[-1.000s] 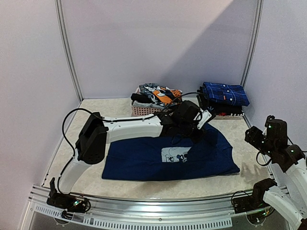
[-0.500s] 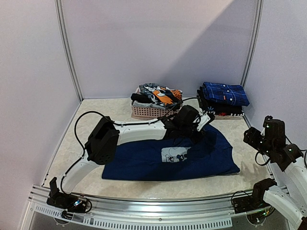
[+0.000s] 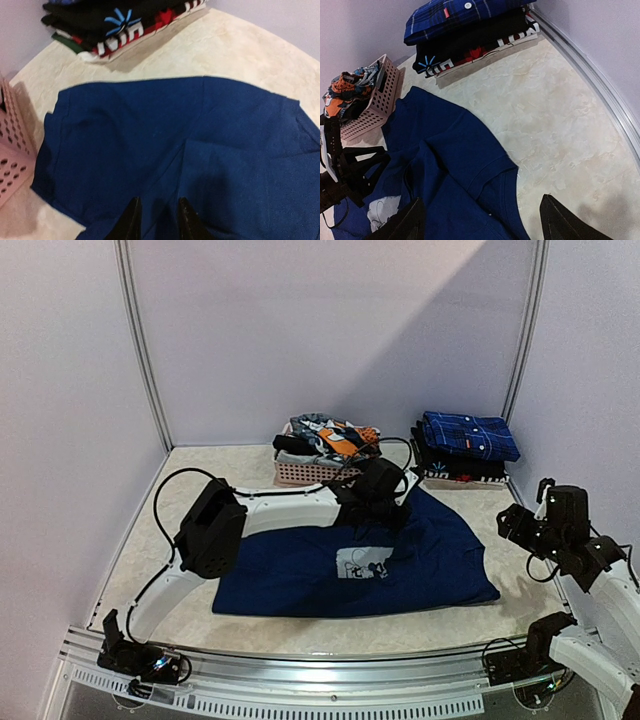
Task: Fold and stack the mixed laundry pile
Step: Pick up the crumpled T-shirt from the center of the board, then pick up the flattened T-shirt from the center of the board.
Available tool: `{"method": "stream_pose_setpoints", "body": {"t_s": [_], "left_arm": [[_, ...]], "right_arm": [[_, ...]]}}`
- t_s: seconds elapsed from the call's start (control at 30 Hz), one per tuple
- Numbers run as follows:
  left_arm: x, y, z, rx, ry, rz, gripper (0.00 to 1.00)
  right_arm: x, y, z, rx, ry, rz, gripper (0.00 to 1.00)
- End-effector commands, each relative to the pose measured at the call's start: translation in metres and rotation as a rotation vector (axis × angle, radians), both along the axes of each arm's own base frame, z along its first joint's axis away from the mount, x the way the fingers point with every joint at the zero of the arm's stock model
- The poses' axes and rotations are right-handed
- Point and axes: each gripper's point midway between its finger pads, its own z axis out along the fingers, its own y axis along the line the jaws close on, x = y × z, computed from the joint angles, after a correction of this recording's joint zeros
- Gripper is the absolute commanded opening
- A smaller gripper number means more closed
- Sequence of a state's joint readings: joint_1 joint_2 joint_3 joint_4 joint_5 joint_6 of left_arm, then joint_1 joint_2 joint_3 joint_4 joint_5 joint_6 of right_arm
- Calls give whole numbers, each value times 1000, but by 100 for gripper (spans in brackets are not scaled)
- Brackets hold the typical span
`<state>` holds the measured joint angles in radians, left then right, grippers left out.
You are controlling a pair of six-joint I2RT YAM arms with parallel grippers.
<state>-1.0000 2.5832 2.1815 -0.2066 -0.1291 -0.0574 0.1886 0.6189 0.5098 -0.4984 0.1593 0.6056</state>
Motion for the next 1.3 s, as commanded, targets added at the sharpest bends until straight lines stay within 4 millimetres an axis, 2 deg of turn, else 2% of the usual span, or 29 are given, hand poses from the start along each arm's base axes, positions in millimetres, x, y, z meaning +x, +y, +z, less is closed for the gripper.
{"method": "stream_pose_setpoints", "body": {"t_s": [0.0, 0.1, 0.17, 0.33, 0.4, 0.47, 0.53, 0.7, 0.83, 1.1, 1.27], "left_arm": [[0, 25, 41, -60, 50, 71, 29], [-10, 42, 53, -67, 65, 82, 40], [-16, 58, 60, -55, 65, 104, 47], [-31, 108, 65, -1, 86, 191, 56], [-40, 133, 62, 26, 113, 240, 58], [-53, 162, 51, 82, 153, 286, 59], [-67, 188, 51, 126, 179, 318, 61], [-104, 250, 22, 268, 268, 389, 61], [-127, 295, 11, 306, 322, 488, 61], [-176, 335, -15, 270, 482, 537, 61], [-196, 364, -14, 247, 514, 597, 60]], "right_arm": [[6, 21, 0, 39, -18, 113, 80], [10, 27, -6, 43, 23, 144, 80], [11, 27, -18, 45, 82, 137, 79], [7, 26, -48, 58, 232, 105, 76], [2, 24, -63, 51, 330, 90, 75], [-6, 24, -80, 47, 426, 82, 75], [-14, 35, -91, 92, 482, 113, 74], [-25, 37, -98, 95, 532, 103, 68], [-37, 35, -104, 114, 584, 73, 65], [-56, 35, -107, 178, 628, 17, 64], [-65, 37, -114, 197, 659, 20, 64]]}}
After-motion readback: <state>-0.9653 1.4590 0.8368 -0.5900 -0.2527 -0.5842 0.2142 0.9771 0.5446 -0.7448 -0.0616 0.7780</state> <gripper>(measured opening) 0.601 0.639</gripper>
